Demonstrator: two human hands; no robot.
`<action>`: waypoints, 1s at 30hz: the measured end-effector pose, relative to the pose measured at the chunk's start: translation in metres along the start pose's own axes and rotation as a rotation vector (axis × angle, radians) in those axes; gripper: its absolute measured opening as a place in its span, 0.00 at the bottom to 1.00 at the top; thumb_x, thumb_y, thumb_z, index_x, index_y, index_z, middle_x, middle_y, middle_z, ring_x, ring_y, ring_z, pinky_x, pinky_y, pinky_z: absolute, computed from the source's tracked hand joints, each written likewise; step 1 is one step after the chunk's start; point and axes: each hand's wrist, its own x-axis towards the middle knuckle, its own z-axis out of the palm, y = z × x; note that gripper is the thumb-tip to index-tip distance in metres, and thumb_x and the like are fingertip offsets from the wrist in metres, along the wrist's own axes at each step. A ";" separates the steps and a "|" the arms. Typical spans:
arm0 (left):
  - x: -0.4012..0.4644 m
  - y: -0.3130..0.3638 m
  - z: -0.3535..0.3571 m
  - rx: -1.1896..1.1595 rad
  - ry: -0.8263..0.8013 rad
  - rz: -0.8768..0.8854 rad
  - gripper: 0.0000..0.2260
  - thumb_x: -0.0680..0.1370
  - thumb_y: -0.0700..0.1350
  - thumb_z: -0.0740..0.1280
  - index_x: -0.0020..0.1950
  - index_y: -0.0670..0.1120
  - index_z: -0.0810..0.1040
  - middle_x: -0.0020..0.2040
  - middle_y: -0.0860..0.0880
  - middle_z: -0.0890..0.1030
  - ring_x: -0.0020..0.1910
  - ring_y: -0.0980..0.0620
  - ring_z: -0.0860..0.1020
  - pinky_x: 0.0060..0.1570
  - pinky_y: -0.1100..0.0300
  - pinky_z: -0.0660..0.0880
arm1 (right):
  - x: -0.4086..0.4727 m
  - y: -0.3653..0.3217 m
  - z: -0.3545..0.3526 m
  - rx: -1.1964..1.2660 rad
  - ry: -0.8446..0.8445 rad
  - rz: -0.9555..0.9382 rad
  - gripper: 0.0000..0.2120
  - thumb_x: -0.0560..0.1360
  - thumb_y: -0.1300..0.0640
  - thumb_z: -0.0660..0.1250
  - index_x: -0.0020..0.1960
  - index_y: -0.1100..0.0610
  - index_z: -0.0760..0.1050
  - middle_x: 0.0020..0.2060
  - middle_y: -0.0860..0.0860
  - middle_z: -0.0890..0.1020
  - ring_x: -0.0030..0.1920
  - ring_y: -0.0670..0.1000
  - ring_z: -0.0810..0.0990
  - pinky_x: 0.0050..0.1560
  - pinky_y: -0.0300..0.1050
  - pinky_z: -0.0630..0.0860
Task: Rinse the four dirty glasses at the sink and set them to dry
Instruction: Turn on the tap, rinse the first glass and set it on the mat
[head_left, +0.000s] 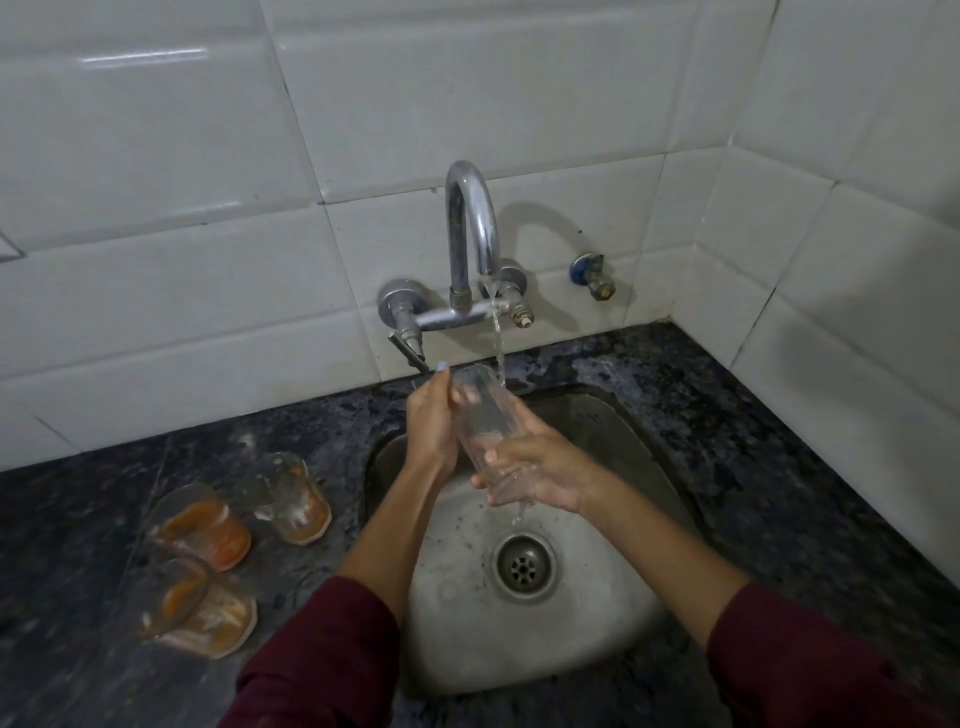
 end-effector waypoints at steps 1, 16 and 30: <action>-0.001 0.001 0.003 0.137 0.003 0.021 0.20 0.82 0.49 0.58 0.30 0.46 0.72 0.30 0.48 0.76 0.34 0.51 0.73 0.42 0.56 0.71 | 0.000 -0.001 0.003 -0.233 0.104 -0.012 0.49 0.65 0.67 0.72 0.73 0.35 0.51 0.62 0.56 0.74 0.42 0.55 0.82 0.38 0.52 0.81; -0.008 -0.001 0.008 0.058 0.042 0.015 0.16 0.79 0.49 0.64 0.33 0.45 0.73 0.28 0.51 0.75 0.28 0.57 0.72 0.31 0.66 0.72 | 0.002 0.005 -0.007 -0.046 0.021 -0.015 0.45 0.66 0.67 0.70 0.71 0.35 0.56 0.62 0.50 0.73 0.44 0.58 0.82 0.37 0.52 0.80; -0.003 -0.007 0.008 -0.056 0.099 -0.228 0.14 0.78 0.52 0.65 0.39 0.44 0.76 0.37 0.46 0.79 0.36 0.50 0.78 0.39 0.57 0.77 | 0.007 0.016 -0.020 0.270 -0.017 0.014 0.35 0.66 0.61 0.70 0.69 0.44 0.65 0.52 0.56 0.80 0.39 0.58 0.80 0.36 0.47 0.76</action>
